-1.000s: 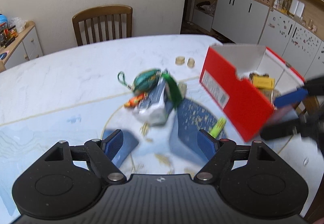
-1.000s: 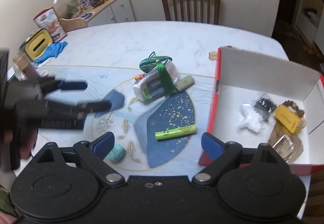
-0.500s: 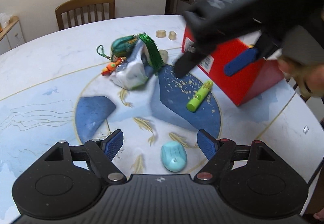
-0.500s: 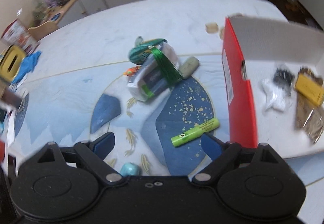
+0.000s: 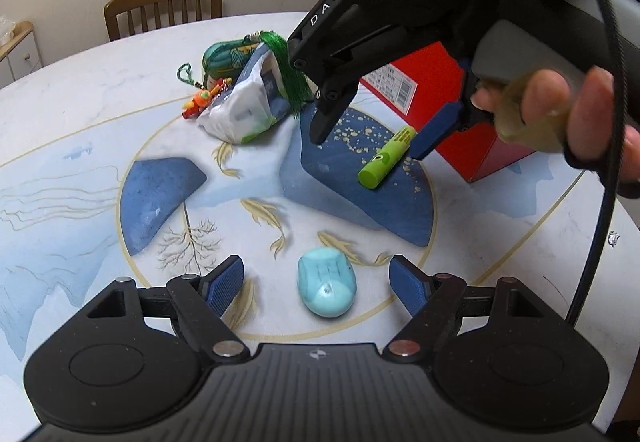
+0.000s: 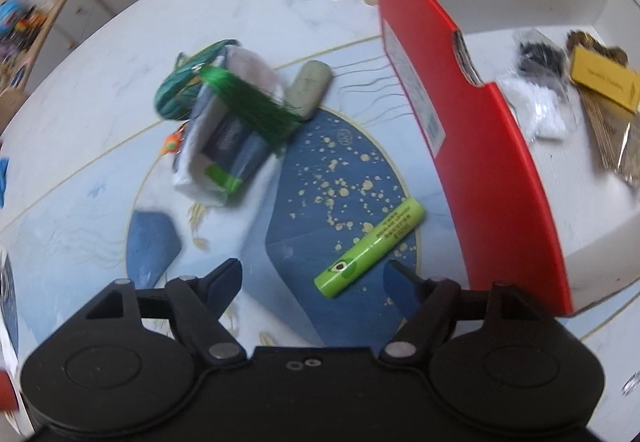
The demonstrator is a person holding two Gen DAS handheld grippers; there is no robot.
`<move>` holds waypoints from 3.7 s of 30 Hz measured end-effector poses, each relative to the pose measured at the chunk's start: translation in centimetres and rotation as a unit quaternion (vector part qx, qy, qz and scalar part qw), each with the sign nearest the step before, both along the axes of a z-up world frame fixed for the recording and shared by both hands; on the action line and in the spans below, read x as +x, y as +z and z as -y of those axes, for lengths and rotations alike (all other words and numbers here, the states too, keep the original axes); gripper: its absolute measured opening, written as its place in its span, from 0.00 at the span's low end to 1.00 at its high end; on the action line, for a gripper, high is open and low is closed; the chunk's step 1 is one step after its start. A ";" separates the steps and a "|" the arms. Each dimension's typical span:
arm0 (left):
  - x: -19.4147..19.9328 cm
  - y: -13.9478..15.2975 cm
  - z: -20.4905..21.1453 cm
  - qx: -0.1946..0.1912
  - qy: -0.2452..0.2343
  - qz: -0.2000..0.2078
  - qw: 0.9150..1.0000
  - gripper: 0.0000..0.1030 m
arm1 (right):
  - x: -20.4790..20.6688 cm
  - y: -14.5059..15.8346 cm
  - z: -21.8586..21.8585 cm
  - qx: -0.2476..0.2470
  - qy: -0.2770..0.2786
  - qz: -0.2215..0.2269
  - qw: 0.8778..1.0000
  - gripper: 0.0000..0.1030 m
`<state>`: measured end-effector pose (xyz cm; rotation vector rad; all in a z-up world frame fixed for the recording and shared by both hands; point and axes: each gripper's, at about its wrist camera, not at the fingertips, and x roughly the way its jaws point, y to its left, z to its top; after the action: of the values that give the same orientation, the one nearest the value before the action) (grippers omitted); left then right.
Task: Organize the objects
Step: 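Grasp the teal egg-shaped object with the left tool while the right tool grasps the lime green marker, then carry the teal egg with the left tool while the right tool carries the green marker into the box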
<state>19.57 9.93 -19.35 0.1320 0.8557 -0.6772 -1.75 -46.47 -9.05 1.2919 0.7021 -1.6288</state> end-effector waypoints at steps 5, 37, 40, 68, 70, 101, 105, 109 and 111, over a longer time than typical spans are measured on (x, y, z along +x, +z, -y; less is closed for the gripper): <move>-0.2 -0.3 0.0 0.001 0.001 0.004 1.000 0.77 | -0.6 -0.8 0.6 0.008 -0.038 -0.011 0.999 0.64; 0.4 0.3 -0.8 0.002 0.017 -0.012 1.000 0.29 | 1.1 0.6 -1.5 -0.016 0.048 -0.011 0.999 0.15; 0.8 0.7 -1.1 -0.006 0.025 -0.018 1.000 0.29 | 1.0 1.5 -2.2 -0.023 0.058 0.002 0.998 0.14; 3.1 11.3 3.4 -0.041 0.029 0.017 0.999 0.29 | -8.2 12.3 -7.3 -0.130 0.109 0.075 0.983 0.14; 2.9 11.8 4.7 -0.038 0.023 0.019 0.999 0.29 | -9.6 12.9 -7.7 -0.139 0.108 0.071 0.982 0.14; 7.4 10.6 27.1 0.076 -0.044 0.033 0.996 0.29 | -27.1 12.5 -8.4 -0.149 0.062 0.010 0.987 0.14; 8.8 9.4 28.7 0.100 -0.038 0.031 0.994 0.29 | -27.8 11.6 -7.5 -0.141 0.067 0.007 0.988 0.14; 10.0 8.2 29.9 0.127 -0.036 0.027 0.991 0.29 | -27.8 10.9 -6.6 -0.135 0.078 -0.001 0.988 0.14; 10.6 7.5 30.4 0.143 -0.036 0.028 0.989 0.29 | -27.8 10.7 -5.9 -0.133 0.083 -0.006 0.988 0.14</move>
<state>30.12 -20.49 -11.84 0.4392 0.8942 -0.6130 -29.57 -40.52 1.60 1.0066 0.5621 -1.5355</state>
